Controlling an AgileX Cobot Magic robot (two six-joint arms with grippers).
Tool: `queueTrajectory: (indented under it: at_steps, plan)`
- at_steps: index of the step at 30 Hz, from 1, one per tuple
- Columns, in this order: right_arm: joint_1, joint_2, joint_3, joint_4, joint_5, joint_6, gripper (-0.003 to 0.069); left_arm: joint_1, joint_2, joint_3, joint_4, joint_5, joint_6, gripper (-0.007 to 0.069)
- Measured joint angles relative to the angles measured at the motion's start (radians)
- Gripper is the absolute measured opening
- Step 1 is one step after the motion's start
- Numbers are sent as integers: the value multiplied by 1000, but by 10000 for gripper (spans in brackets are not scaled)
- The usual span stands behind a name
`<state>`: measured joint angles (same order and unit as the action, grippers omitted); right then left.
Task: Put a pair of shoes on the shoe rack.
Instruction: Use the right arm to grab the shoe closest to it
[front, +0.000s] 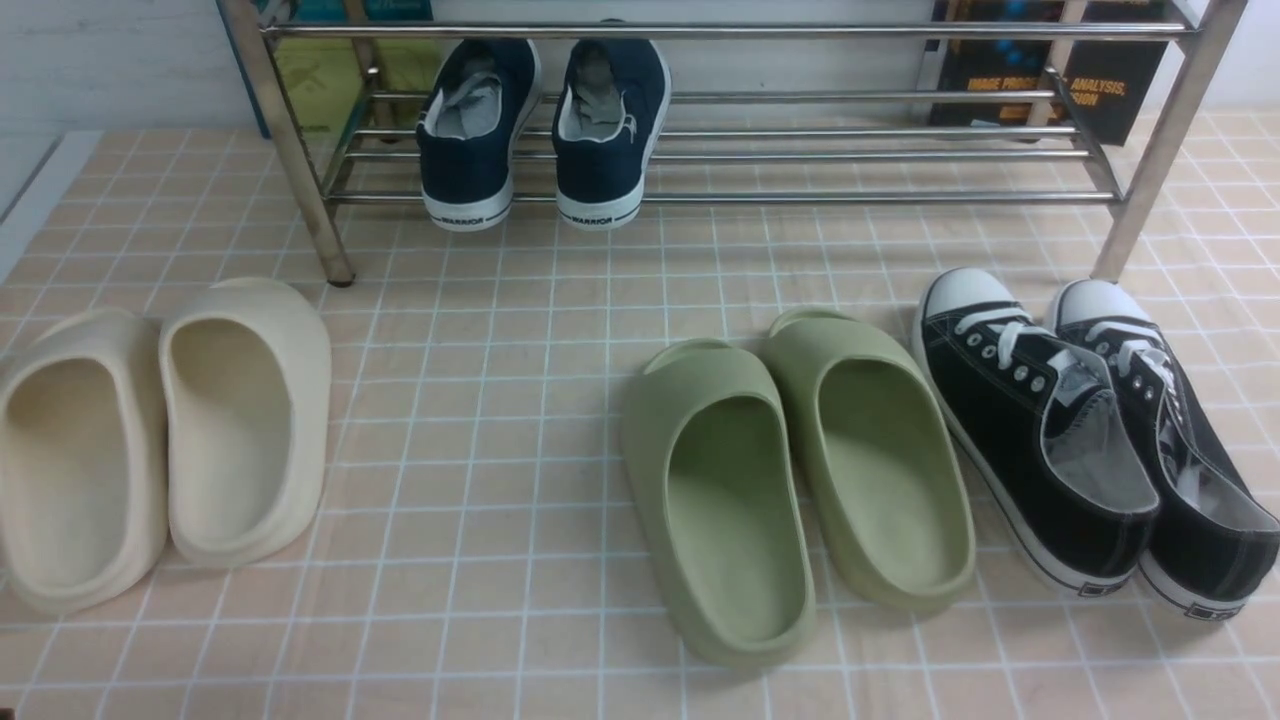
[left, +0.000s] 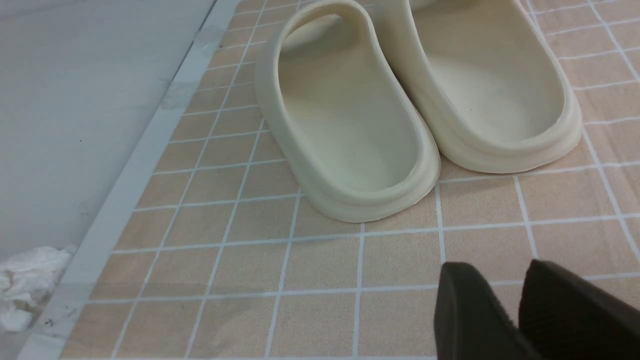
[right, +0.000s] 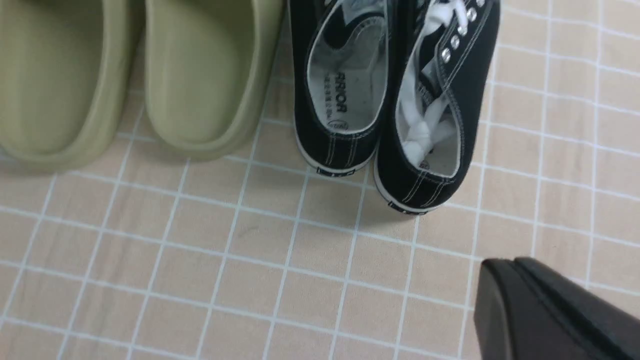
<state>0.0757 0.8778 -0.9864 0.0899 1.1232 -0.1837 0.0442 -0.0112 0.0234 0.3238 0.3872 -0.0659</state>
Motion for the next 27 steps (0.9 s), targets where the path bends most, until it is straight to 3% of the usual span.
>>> queueTrajectory:
  at_steps: [5,9,17,20,24,27]
  plan:
    - [114,177,-26,-97,-18,45,-1,0,0,0,0,0,0,201]
    - [178,316,-57,-150,-39,87,73,0,0,0,0,0,0,201]
    - [249,650,-148,-155,-173,117,454,0,0,0,0,0,0,202]
    - [249,738,-153,-159,-207,136,519,0,0,0,0,0,0,202]
    - [249,832,-156,-165,-229,140,502,0,0,0,1,0,0,202]
    - [249,878,-156,-171,-238,140,376,0,0,0,1,0,0,202]
